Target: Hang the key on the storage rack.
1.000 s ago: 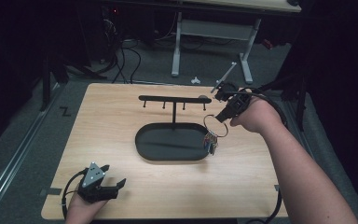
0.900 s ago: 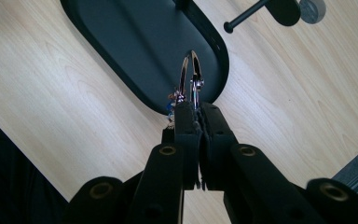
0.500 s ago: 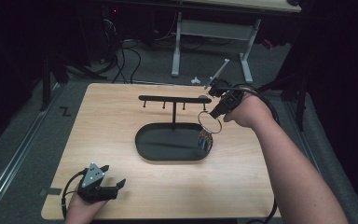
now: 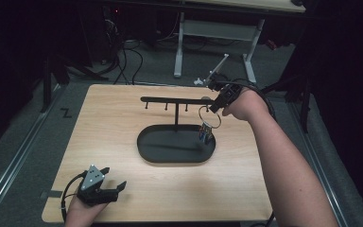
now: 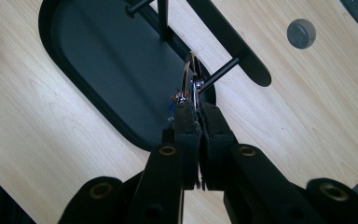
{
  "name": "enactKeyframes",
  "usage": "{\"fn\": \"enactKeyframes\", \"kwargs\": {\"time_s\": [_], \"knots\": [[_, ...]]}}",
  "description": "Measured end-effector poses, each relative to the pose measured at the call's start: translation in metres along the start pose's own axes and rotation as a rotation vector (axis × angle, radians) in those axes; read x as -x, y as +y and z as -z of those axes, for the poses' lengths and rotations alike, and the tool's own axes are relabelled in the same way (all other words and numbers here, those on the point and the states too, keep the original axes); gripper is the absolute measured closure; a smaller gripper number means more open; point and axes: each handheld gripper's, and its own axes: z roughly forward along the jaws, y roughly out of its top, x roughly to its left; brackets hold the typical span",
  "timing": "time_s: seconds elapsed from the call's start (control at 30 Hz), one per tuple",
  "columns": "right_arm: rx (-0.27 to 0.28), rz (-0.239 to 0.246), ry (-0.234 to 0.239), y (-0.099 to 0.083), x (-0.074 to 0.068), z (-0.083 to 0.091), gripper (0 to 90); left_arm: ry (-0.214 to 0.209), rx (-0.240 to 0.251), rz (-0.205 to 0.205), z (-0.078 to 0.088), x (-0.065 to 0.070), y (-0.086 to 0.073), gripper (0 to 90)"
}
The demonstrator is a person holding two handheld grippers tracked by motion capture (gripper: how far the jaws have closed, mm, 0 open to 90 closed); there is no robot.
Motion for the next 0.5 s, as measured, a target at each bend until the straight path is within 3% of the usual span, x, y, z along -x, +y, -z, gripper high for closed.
{"fn": "enactKeyframes", "kwargs": {"time_s": [0.5], "knots": [[0.005, -0.037, 0.016, 0.002, 0.012, -0.015, 87.4, -0.011, -0.012, 0.001, 0.0, 0.0, -0.001, 16.7]]}}
